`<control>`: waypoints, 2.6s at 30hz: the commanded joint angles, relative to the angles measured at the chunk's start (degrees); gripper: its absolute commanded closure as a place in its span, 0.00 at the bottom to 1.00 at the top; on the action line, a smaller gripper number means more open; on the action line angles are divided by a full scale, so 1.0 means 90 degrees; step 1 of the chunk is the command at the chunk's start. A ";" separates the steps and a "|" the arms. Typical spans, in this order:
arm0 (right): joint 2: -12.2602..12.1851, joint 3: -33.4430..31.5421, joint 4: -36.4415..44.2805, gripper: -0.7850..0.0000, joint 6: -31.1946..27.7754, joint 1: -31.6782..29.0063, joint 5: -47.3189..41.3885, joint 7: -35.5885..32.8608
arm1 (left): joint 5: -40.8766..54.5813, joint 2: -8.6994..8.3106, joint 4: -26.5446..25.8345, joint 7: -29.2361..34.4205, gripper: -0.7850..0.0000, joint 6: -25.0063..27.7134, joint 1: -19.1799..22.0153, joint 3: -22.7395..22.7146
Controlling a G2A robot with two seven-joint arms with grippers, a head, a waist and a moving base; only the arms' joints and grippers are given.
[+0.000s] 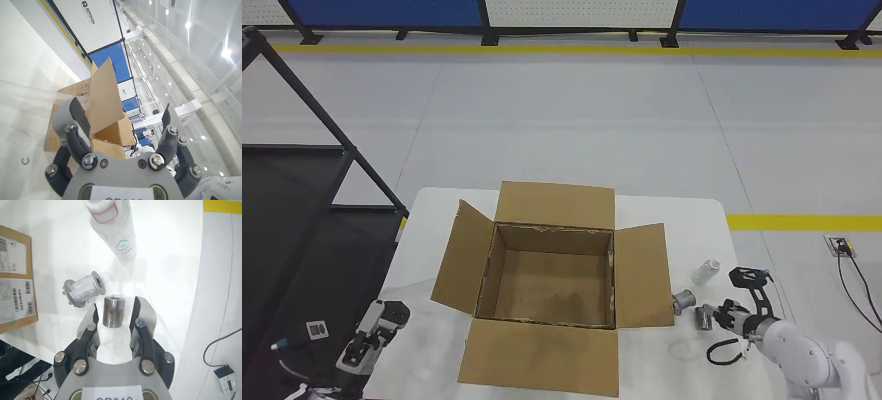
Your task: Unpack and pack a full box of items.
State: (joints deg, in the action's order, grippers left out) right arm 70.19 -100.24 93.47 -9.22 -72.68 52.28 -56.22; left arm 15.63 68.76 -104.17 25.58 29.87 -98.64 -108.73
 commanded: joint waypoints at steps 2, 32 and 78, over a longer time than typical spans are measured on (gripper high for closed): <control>-0.0014 -0.0099 0.0445 0.53 -0.0393 -0.0264 -0.0700 0.0070 | 0.0020 -0.0002 0.0004 0.0014 0.00 0.0011 0.0010 -0.0002; -0.0072 0.1275 0.0029 0.68 -0.1360 -0.0026 -0.2399 0.1245 | 0.0046 -0.0013 0.0060 0.0029 0.00 -0.0006 0.0058 -0.0031; -0.0248 0.1818 -0.0188 0.02 -0.1683 0.0500 -0.2497 0.1964 | 0.0123 0.0008 0.0021 -0.0125 0.00 0.0075 -0.0086 -0.0177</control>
State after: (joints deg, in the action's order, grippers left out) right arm 68.39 -81.51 89.19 -24.32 -65.88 29.38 -38.15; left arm 16.90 68.83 -103.86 24.28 30.63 -99.57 -110.58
